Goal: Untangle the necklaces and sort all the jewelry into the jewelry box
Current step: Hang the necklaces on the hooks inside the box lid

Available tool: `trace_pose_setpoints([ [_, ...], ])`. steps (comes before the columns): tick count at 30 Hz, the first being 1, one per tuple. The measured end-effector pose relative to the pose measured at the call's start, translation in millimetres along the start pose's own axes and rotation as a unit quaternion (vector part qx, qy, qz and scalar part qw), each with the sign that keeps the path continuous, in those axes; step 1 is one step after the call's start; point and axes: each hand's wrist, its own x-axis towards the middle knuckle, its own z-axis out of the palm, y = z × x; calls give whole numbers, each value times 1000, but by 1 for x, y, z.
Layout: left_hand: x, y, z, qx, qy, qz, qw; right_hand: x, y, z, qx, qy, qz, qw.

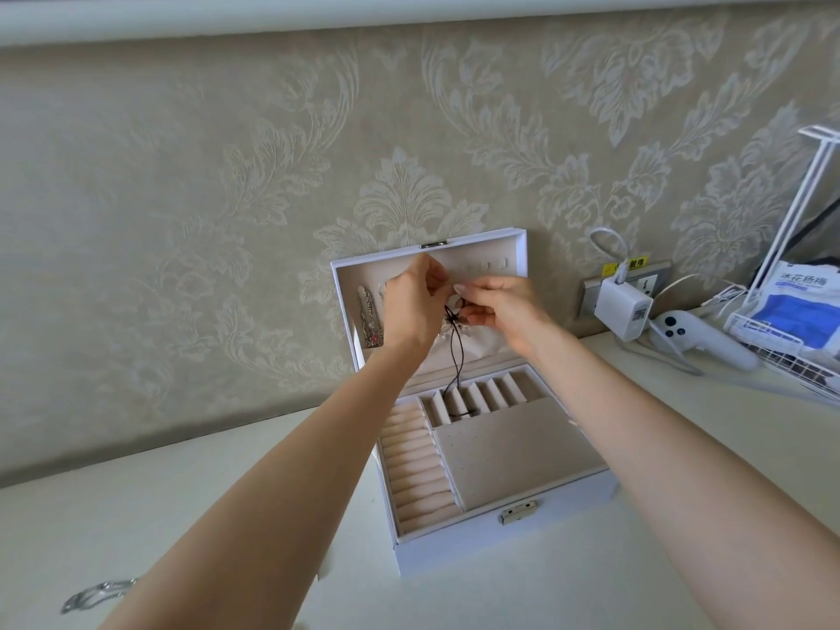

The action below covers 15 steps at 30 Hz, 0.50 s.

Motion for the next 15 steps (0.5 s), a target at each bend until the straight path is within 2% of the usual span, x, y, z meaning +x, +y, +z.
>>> trace_pose_setpoints([
  [5,1,-6,1,31,3,8,999,3,-4,1,-56,-12,-2,998],
  [7,0,-6,3,81,25,3,996,6,-4,5,-88,19,-21,996],
  [10,3,-1,6,144,75,-49,985,14,-6,14,-87,80,-65,991],
  [15,6,8,15,82,128,-129,980,23,-2,26,-51,164,-106,979],
])
